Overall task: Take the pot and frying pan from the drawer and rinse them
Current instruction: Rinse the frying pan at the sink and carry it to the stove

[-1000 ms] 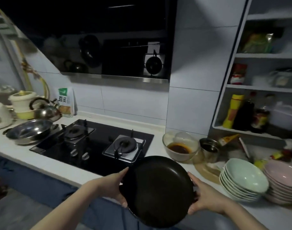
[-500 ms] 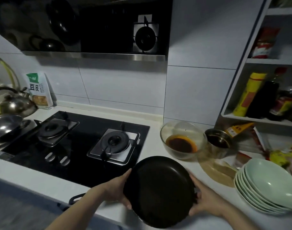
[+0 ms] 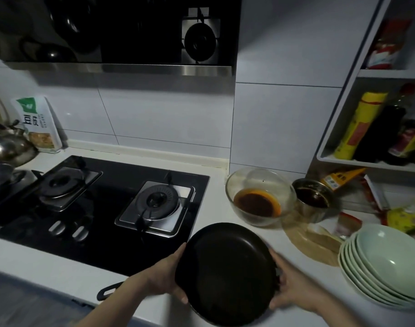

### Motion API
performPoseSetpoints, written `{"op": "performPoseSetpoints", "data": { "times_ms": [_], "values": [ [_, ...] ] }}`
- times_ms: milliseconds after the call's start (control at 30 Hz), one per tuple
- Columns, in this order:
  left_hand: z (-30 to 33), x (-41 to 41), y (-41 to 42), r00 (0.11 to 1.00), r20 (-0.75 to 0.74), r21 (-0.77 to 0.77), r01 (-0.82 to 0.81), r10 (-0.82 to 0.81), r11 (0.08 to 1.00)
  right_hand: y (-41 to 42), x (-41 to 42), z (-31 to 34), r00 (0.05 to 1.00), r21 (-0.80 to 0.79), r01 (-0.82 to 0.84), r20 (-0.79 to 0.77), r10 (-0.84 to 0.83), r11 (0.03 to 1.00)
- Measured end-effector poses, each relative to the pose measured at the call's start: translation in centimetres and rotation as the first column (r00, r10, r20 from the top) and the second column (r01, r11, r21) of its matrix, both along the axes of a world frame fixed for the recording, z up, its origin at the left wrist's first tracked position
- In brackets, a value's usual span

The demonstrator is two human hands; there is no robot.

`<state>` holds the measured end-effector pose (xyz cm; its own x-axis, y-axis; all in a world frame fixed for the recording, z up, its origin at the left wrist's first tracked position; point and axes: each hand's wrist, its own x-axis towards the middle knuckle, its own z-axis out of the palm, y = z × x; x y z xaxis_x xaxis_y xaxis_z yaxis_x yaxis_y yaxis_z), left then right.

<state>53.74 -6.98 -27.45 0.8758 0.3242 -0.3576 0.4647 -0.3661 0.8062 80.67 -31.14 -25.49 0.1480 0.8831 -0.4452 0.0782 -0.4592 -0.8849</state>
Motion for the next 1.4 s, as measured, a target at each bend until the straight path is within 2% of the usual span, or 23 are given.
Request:
{"op": "performPoseSetpoints", "data": {
  "times_ms": [200,400,700,933,1067,1267,1333,1400],
  "values": [
    [-1.5,-0.5,0.6,0.997,-0.034,-0.046,-0.069,0.067,0.997,1.0,0.8,-0.5,1.000,0.011,-0.020,-0.005,0.020,1.000],
    [-2.3,-0.3,0.8,0.995,-0.040,-0.050,-0.096,0.094,0.994,1.7,1.5,-1.1,0.997,-0.010,-0.048,0.060,0.049,0.999],
    [-2.0,0.6,0.3,0.991,0.099,-0.035,-0.088,0.091,0.995,2.3,2.2,-1.7,0.994,-0.037,-0.071,0.078,0.074,0.997],
    [-2.0,0.4,0.0,0.991,0.089,0.010,-0.098,0.096,0.995,2.1,2.2,-1.7,0.999,-0.054,-0.054,-0.010,0.054,0.997],
    [-2.2,0.4,-0.1,0.984,0.123,-0.056,-0.120,0.126,0.991,2.0,2.2,-1.8,0.997,-0.061,-0.062,0.034,0.064,0.996],
    [-1.9,0.6,-0.5,0.988,0.078,-0.067,-0.127,0.132,0.990,1.7,2.0,-1.8,0.996,-0.026,-0.066,0.063,0.068,0.997],
    [-1.5,0.5,-0.5,0.989,0.028,-0.025,-0.144,0.144,0.989,1.5,1.8,-1.6,0.996,-0.023,-0.065,0.057,0.066,0.998],
    [-1.0,0.3,-0.5,0.987,-0.076,0.141,-0.129,0.140,0.982,1.1,1.7,-1.5,0.997,-0.018,-0.047,0.068,0.048,0.999]
  ]
}}
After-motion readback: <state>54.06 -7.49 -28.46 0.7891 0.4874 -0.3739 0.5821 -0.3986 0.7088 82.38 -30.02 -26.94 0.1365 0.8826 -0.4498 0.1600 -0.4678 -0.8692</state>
